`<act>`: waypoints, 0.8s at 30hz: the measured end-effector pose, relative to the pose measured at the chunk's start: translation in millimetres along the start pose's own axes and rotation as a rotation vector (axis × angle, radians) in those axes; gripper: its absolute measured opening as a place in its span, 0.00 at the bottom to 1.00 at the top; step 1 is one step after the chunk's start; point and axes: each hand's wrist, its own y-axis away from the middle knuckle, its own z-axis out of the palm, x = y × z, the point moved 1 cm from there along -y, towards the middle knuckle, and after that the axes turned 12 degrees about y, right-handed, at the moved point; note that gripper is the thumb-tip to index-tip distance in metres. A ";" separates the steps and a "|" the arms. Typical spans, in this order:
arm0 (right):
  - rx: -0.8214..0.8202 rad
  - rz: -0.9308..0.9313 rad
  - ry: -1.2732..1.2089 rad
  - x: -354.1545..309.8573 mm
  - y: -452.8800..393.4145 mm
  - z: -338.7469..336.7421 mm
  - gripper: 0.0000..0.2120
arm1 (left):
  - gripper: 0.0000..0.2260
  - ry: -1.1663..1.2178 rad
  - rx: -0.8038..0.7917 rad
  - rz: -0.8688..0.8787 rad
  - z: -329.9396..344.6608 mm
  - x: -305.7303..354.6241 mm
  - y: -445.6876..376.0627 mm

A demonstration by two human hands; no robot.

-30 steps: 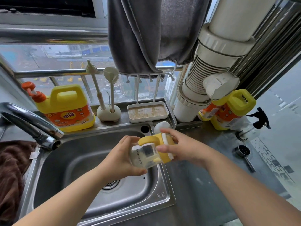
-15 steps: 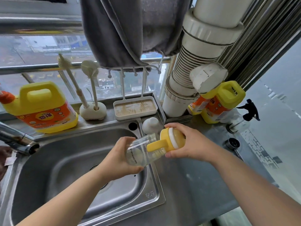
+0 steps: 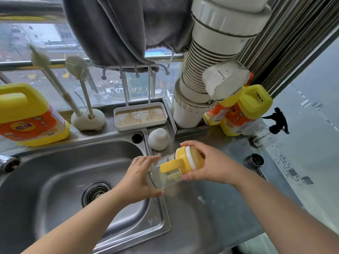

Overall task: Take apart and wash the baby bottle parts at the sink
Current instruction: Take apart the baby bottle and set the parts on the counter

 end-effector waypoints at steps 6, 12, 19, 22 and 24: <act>0.004 -0.019 0.083 8.6 -7.3 1.5 0.40 | 0.44 -0.256 0.037 -0.140 15.3 -2.0 -17.2; 0.138 0.015 0.114 22.7 -9.5 -7.9 0.41 | 0.40 -0.187 0.139 -0.238 25.6 -4.0 -28.8; 0.213 0.067 0.129 37.8 -8.3 -20.6 0.45 | 0.37 -0.055 0.245 -0.299 30.8 -1.2 -47.6; 0.203 0.090 0.147 41.0 -6.7 -19.7 0.46 | 0.39 -0.073 0.254 -0.334 31.8 -5.7 -51.8; 0.200 0.104 0.134 41.6 -5.3 -17.9 0.46 | 0.42 -0.142 0.257 -0.360 32.8 -8.7 -52.9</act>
